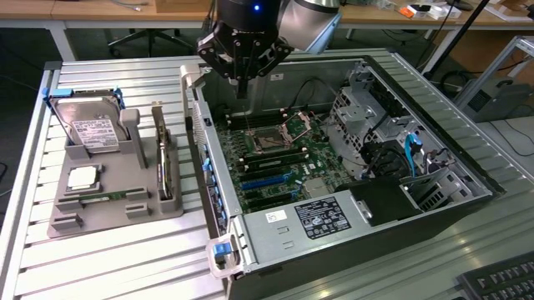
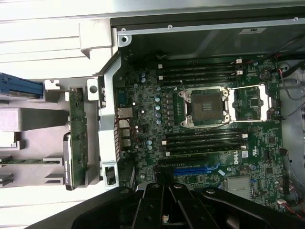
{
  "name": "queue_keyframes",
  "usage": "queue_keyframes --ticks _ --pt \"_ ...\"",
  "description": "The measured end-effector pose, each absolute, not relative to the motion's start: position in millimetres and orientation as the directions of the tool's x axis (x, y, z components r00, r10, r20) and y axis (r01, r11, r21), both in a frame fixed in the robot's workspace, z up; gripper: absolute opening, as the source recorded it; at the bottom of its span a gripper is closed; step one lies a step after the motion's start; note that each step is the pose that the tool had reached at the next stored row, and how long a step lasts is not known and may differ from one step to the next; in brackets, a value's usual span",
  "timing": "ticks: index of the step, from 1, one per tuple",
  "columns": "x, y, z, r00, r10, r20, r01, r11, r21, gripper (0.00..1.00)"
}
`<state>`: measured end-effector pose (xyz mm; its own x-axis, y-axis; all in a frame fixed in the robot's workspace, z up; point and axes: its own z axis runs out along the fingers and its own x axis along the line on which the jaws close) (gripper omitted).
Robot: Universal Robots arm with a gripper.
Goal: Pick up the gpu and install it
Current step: 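Reach for the gpu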
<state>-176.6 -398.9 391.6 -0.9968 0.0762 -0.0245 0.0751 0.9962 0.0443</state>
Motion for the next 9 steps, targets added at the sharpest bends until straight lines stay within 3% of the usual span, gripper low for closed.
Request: queue_keyframes --ticks 9 --pt "-178.5 -398.9 391.5 -0.997 0.076 -0.024 0.075 0.996 0.044 0.11"
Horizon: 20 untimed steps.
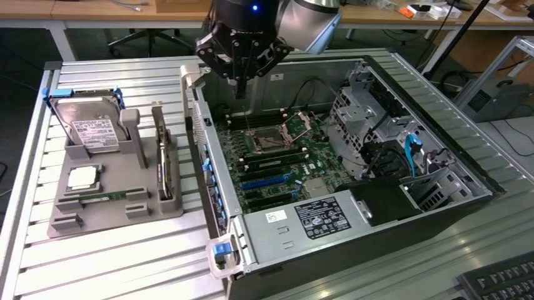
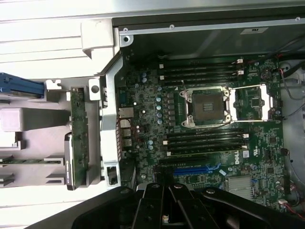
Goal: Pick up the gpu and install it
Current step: 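Reach for the gpu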
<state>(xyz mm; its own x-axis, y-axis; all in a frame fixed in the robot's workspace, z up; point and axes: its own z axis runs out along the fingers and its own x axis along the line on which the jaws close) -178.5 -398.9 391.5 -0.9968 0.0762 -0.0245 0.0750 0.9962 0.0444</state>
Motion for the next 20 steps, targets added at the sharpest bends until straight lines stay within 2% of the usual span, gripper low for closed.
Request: queue_keyframes --ticks 20 --pt "-185.2 -398.9 391.4 -0.997 0.076 -0.024 0.075 0.996 0.044 0.11"
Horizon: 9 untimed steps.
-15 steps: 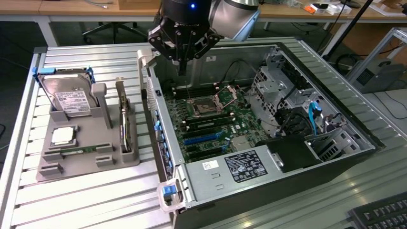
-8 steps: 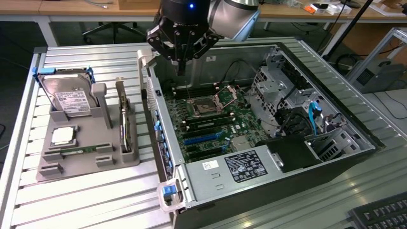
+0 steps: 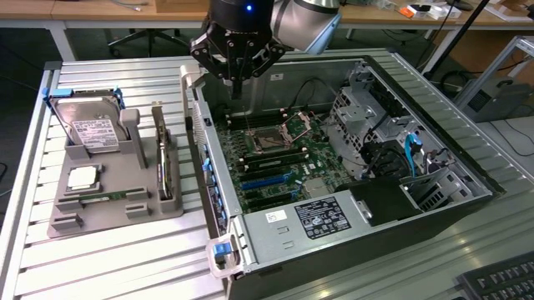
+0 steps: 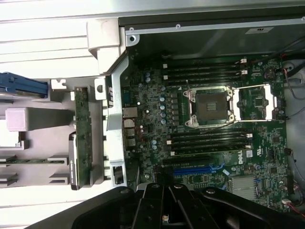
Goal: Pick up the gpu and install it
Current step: 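Reach for the gpu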
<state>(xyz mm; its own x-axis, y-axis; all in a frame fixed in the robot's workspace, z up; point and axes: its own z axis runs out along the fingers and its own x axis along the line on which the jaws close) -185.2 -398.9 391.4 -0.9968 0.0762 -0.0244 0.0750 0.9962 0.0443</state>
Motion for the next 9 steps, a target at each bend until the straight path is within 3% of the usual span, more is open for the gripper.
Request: queue_keyframes --ticks 9 --pt "-187.5 -398.9 391.2 -0.997 0.076 -0.024 0.075 0.996 0.044 0.11"
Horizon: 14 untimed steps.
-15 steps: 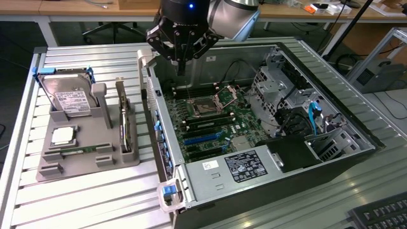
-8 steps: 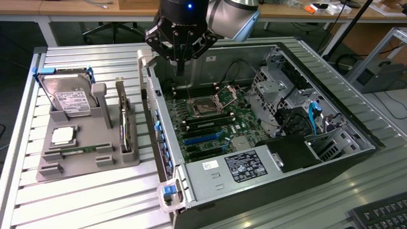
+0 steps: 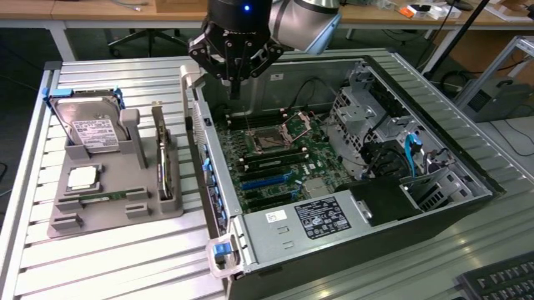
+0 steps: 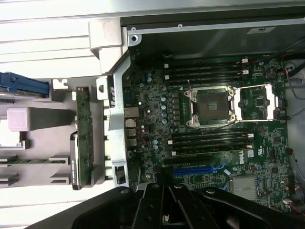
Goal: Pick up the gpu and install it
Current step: 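Reach for the gpu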
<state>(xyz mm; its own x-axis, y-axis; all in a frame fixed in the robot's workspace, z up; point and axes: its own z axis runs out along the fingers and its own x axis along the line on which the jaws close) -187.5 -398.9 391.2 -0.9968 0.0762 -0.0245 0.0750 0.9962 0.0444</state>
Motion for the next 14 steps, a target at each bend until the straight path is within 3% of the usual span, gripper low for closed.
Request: queue_keyframes --ticks 14 --pt "-191.1 -398.9 391.0 -0.997 0.076 -0.024 0.075 0.996 0.044 0.11"
